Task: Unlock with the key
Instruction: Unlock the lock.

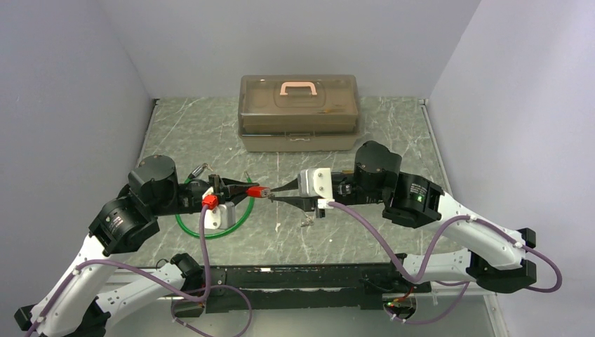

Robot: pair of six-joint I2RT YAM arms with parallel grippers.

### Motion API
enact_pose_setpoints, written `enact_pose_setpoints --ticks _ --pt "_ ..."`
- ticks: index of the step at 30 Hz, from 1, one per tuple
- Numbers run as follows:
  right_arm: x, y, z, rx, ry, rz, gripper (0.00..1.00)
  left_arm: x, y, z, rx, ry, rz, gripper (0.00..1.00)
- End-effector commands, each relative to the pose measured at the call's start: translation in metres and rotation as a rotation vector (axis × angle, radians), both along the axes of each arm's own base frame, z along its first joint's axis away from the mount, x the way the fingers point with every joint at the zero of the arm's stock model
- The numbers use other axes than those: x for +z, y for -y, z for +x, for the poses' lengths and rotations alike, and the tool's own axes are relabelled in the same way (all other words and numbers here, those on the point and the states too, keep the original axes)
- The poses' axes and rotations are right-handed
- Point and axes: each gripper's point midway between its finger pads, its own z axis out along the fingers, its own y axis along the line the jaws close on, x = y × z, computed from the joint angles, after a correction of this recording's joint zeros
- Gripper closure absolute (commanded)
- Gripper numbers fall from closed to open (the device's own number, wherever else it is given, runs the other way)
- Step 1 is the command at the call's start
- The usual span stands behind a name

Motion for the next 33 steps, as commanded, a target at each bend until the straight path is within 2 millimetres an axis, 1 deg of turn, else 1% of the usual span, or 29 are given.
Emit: enact_pose_setpoints --ticks 1,5,10,13,16,22,28,33 --pt "0.027 0.000 -0.004 0.022 0.026 0.073 0.82 0.018 0.001 -0.003 -0.014 0.029 -0.061 1.00" --pt "0.026 -0.001 -0.002 0.014 0.028 0.074 0.86 0.018 0.001 -0.004 -0.018 0.028 -0.064 1.00" --pt "0.025 -0.005 0.005 -0.010 0.038 0.078 1.00 0.020 0.002 -0.006 -0.032 0.024 -0.070 1.00" --pt "0.023 -0.007 0.007 -0.020 0.042 0.079 1.00 0.022 0.003 -0.009 -0.046 0.020 -0.077 1.00" --pt "0.014 -0.011 0.008 -0.010 0.039 0.052 1.00 0.027 0.005 -0.011 -0.059 0.011 -0.089 1.00" --pt "-0.010 -0.020 0.010 0.000 0.030 -0.021 1.00 0.047 0.009 -0.023 -0.115 -0.024 -0.139 1.00" --pt "-0.028 -0.029 0.011 0.012 0.011 -0.049 1.00 0.075 0.015 -0.039 -0.201 -0.073 -0.205 1.00" --pt "-0.035 -0.038 0.013 0.005 -0.051 -0.052 1.00 0.083 0.018 -0.044 -0.238 -0.080 -0.217 1.00"
